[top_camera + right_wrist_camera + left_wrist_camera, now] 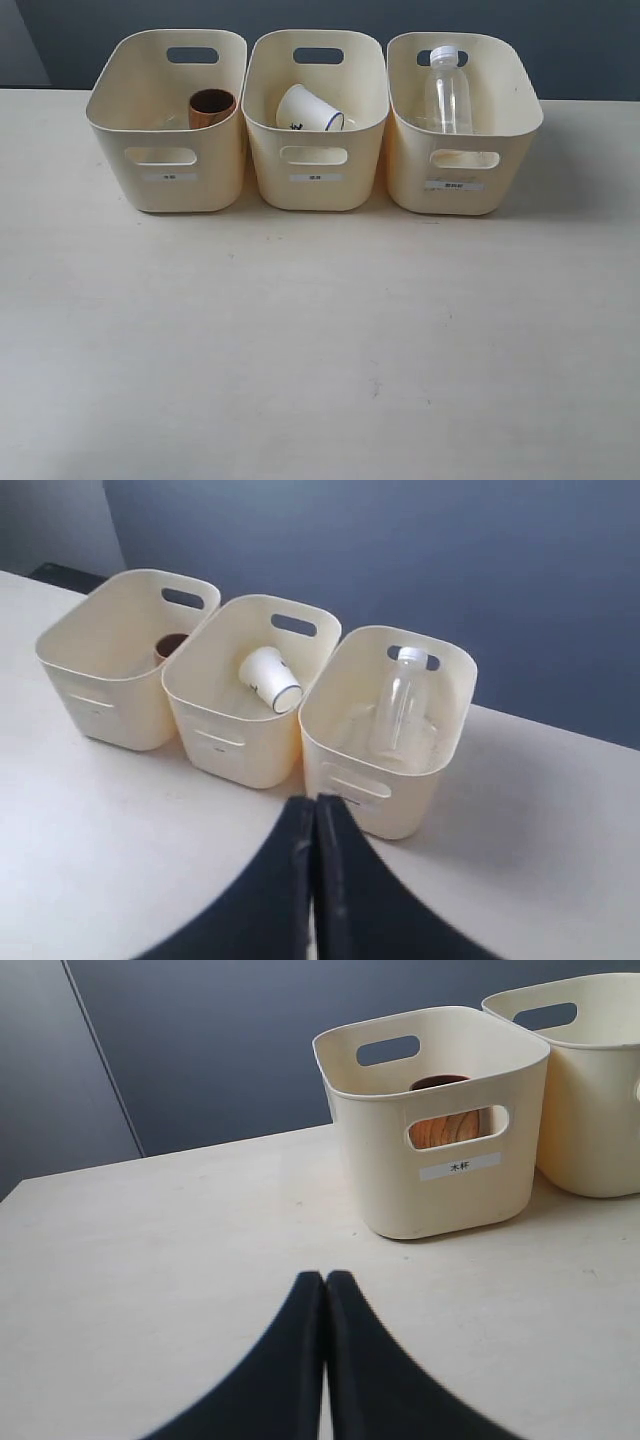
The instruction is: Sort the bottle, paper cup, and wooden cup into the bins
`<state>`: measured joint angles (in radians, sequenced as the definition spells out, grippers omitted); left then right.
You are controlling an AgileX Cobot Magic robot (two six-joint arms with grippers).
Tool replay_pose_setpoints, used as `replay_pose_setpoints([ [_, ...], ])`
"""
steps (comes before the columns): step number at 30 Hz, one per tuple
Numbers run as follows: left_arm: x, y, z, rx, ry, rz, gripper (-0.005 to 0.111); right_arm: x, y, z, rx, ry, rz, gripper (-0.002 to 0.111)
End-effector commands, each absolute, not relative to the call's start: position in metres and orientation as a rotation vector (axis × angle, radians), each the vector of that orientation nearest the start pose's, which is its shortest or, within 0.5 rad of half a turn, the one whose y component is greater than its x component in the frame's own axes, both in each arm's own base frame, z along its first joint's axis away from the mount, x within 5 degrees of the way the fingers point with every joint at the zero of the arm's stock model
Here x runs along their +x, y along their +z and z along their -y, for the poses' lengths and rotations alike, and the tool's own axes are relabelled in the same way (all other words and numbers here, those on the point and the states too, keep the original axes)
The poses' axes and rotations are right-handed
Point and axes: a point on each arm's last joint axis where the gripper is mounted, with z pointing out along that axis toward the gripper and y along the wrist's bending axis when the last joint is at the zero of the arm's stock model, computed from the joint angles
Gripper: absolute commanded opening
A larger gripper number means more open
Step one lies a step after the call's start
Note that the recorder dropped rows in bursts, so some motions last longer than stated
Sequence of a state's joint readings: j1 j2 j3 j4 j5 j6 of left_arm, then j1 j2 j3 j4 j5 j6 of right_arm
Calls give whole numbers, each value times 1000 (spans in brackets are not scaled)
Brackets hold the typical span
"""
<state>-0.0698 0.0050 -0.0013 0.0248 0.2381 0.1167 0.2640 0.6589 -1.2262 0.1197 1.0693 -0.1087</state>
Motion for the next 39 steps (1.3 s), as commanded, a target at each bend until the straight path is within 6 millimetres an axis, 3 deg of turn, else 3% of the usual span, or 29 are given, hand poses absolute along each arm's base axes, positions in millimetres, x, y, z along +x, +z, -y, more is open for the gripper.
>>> replay_pose_setpoints([
  [1,55,191,4,176,51,-1714,0,49,462,-27,-374,297,-1909,-1],
  [7,55,191,4,176,51,-1714,0,35,465,-19,-385,228,-1844,-1],
  [12,55,191,4,176,51,-1714,0,14,453,-12,-319,197,-1722,-1],
  [21,55,191,4,176,51,-1714,0,-7,387,-14,-217,72,-1438,-1],
  [25,55,191,4,176,51,-1714,0,-5,353,-15,-125,16,-1337,-1],
  [29,55,191,4,176,51,-1714,0,18,317,-11,-38,6,-1370,-1],
  [34,55,191,4,176,51,-1714,0,34,289,-5,50,8,-1377,-1],
  [39,55,191,4,176,51,-1714,0,42,266,-3,26,-29,-1443,-1],
])
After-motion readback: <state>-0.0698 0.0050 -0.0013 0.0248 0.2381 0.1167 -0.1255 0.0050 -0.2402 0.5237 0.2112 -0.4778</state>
